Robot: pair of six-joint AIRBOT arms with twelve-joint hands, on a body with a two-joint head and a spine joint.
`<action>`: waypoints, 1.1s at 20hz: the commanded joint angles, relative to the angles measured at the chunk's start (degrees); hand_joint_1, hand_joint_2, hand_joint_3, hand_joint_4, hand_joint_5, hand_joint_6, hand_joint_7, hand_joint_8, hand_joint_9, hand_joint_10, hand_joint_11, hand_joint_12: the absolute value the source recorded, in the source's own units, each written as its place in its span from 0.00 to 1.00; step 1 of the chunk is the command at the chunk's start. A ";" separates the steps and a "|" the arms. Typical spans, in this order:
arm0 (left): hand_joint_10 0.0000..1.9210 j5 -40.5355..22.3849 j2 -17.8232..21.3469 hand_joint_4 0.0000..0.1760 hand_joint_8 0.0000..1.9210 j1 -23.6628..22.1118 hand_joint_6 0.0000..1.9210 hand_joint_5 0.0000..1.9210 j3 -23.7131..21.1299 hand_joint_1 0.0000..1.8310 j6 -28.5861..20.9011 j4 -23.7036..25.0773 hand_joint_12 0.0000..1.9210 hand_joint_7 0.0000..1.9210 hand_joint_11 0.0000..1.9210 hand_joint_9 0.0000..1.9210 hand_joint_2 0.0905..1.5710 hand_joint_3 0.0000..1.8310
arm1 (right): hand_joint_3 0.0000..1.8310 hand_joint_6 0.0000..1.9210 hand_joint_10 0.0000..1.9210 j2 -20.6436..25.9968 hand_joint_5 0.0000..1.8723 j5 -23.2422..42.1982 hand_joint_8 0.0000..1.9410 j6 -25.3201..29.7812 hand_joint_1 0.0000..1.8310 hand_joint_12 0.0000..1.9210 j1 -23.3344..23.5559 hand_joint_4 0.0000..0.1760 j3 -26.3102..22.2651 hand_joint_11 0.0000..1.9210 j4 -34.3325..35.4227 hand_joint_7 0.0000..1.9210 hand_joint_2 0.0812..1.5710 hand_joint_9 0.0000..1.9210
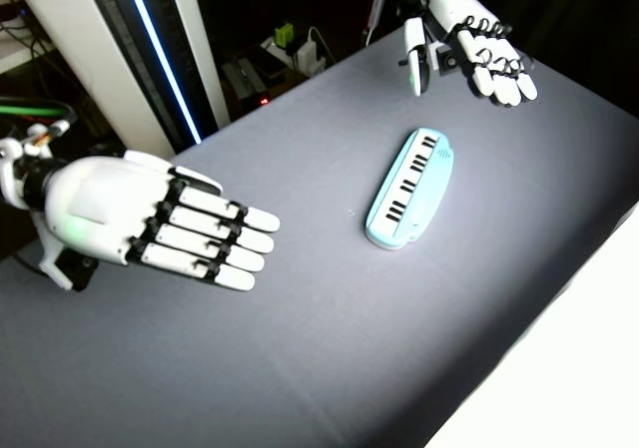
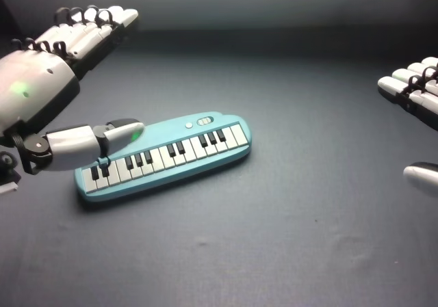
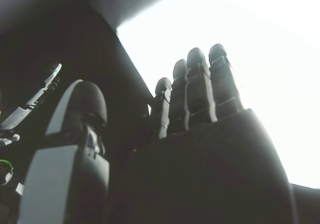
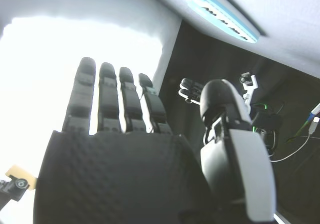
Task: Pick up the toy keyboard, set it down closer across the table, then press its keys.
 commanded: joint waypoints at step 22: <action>0.00 22.30 -10.20 0.33 0.00 -5.65 0.00 0.00 12.66 0.40 0.26 -1.87 0.00 0.00 0.00 0.00 0.57 0.00 | 0.00 0.00 0.00 -0.07 0.00 7.51 0.00 -0.17 0.15 0.00 -0.62 0.00 0.17 0.00 1.64 0.00 0.89 0.00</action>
